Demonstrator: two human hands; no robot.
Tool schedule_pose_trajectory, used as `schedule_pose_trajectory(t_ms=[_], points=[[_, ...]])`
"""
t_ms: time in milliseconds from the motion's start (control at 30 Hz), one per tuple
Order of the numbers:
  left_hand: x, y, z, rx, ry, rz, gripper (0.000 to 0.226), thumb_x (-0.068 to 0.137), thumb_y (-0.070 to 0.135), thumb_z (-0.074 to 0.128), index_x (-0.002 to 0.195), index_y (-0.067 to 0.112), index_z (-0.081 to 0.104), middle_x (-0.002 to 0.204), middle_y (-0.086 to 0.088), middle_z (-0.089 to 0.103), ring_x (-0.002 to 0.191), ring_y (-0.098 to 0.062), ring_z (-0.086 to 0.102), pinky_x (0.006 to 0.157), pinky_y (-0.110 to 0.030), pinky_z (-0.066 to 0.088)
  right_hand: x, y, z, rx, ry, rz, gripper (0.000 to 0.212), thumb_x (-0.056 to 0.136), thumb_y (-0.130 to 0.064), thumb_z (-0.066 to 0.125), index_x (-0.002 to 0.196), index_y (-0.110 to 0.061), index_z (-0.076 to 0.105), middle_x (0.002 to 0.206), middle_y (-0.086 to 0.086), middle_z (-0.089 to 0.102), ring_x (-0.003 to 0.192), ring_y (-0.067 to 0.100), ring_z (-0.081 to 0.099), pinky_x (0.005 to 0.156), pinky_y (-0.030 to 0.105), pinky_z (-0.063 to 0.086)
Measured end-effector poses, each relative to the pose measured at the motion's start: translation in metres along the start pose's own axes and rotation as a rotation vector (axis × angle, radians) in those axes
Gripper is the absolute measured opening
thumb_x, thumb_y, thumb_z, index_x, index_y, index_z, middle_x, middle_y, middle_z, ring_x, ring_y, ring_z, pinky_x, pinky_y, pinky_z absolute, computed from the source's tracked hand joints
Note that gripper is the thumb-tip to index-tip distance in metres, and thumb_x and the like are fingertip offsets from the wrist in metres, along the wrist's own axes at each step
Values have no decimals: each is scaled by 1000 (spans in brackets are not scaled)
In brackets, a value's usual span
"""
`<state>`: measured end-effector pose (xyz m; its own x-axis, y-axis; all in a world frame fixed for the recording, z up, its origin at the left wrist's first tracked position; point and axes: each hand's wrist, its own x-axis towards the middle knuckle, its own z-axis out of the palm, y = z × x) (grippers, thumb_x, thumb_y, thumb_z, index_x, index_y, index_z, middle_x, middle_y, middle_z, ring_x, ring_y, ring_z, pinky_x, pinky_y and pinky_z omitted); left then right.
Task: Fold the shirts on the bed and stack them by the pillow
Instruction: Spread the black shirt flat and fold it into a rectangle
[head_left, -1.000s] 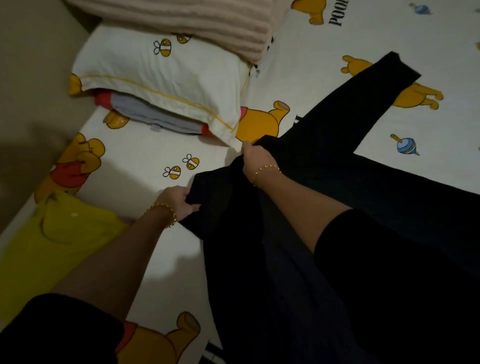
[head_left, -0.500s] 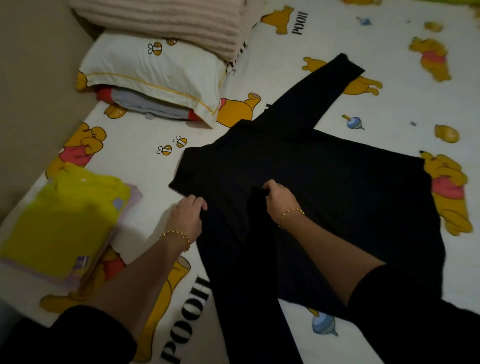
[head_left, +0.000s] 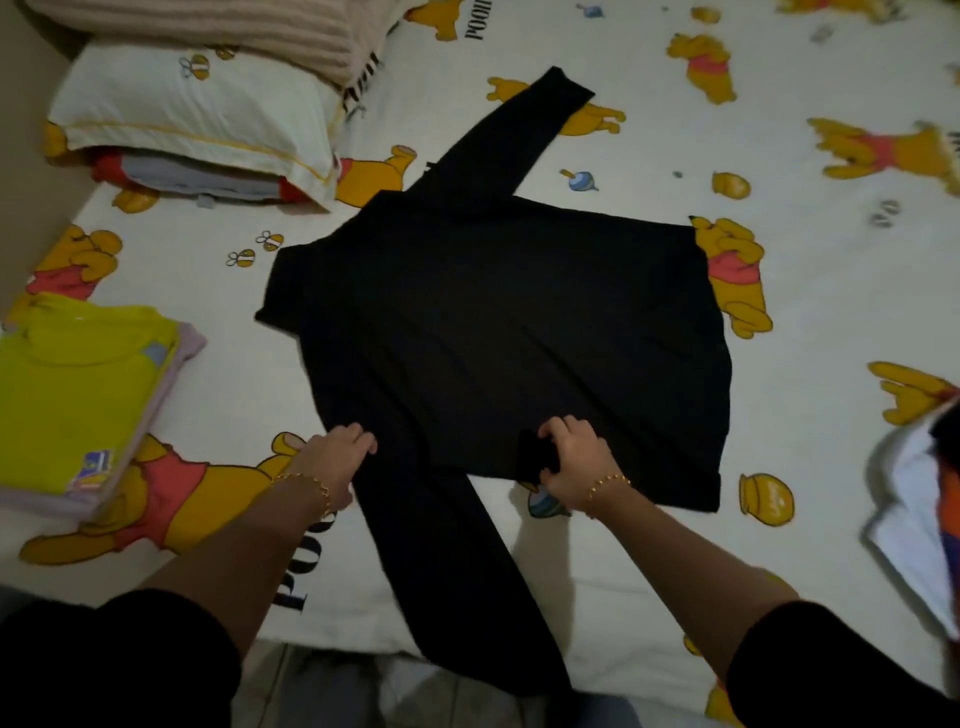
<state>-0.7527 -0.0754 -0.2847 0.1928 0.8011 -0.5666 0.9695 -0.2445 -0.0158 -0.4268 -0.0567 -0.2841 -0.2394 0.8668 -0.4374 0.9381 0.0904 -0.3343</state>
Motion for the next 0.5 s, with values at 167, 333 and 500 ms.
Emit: schedule_pose_trajectory(t_ms=[167,333,500], points=[[8,-11,7,202,92,187,56,77,34,60,127,21,39,124,1,40,114,-18,42,95,-30,35,-13,3,36,-230,77,126,47,77,-24,57,121,-23,41,119,0,41,112,22,40,92,38,36],[17,-18,10,251,140,231,23,98,21,34,113,20,52,115,2,54,107,-18,48,90,-30,35,-2,8,40,-352,143,262,41,84,-16,55,122,-22,41,121,2,46,114,24,43,93,38,40],[0,-41,10,175,85,230,23,97,18,37,105,13,58,106,-3,58,102,-21,53,79,-31,41,-5,13,21,-321,16,215,37,88,-12,48,124,-22,49,121,3,55,114,25,48,96,39,41]])
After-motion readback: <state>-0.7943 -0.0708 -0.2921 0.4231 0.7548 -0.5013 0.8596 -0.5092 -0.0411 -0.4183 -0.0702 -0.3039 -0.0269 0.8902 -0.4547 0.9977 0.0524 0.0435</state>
